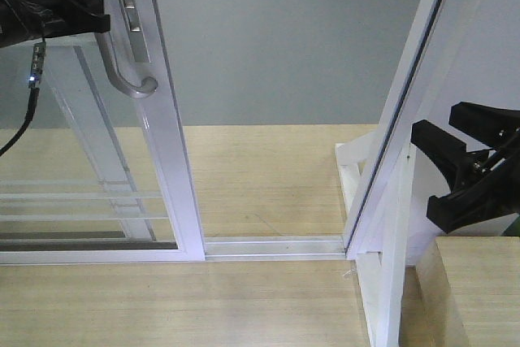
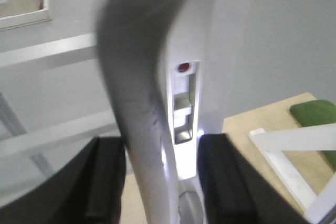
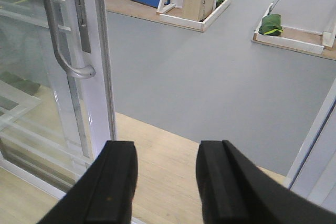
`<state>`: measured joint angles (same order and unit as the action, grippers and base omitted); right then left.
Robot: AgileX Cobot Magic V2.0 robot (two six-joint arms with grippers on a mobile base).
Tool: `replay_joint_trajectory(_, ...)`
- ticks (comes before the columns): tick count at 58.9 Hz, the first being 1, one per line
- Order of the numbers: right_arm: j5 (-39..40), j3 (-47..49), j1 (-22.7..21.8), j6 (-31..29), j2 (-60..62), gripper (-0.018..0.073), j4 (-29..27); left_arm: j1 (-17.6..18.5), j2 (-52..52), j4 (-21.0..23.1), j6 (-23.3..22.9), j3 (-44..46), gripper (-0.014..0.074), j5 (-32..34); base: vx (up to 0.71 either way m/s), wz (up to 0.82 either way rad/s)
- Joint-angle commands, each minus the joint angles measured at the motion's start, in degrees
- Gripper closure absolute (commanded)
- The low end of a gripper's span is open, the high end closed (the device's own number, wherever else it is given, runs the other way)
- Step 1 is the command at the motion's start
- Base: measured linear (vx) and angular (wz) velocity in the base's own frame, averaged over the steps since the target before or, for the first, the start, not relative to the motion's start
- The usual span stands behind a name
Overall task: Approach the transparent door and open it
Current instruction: 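Slide the door farther open with the left gripper holding the handle, then release the handle and withdraw the left gripper from the door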
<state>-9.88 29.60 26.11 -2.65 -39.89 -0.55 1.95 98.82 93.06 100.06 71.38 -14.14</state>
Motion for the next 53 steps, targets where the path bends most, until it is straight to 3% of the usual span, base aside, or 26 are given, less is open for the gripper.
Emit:
replay_joint_trajectory(1,4.6,1.8,-0.2,-0.3,-0.1,0.0197,0.5,0.3,-3.2,0.9,-1.3,1.7,0.0181,-4.4,0.00,0.00)
replay_joint_trajectory(11,4.5,1.8,-0.2,-0.3,-0.1,0.0197,0.5,0.3,-3.2,0.9,-0.8,1.7,0.0181,1.2,0.00,0.00)
replay_joint_trajectory(20,4.5,1.8,-0.2,-0.3,-0.1,0.0197,0.5,0.3,-3.2,1.0,4.4,1.7,0.0181,9.1,0.00,0.00)
replay_joint_trajectory(27,4.5,1.8,-0.2,-0.3,-0.1,0.0197,0.5,-0.6,-3.2,1.0,5.2,1.7,0.0181,15.1,0.00,0.00)
replay_joint_trajectory(44,4.5,1.8,-0.2,-0.3,-0.1,0.0197,0.5,-6.1,-3.2,1.0,2.7,1.7,0.0211,10.2,0.00,0.00)
replay_joint_trajectory(53,4.5,1.8,-0.2,-0.3,-0.1,0.0197,0.5,-8.4,-3.4,1.0,-0.4,1.7,0.0218,3.9,0.00,0.00)
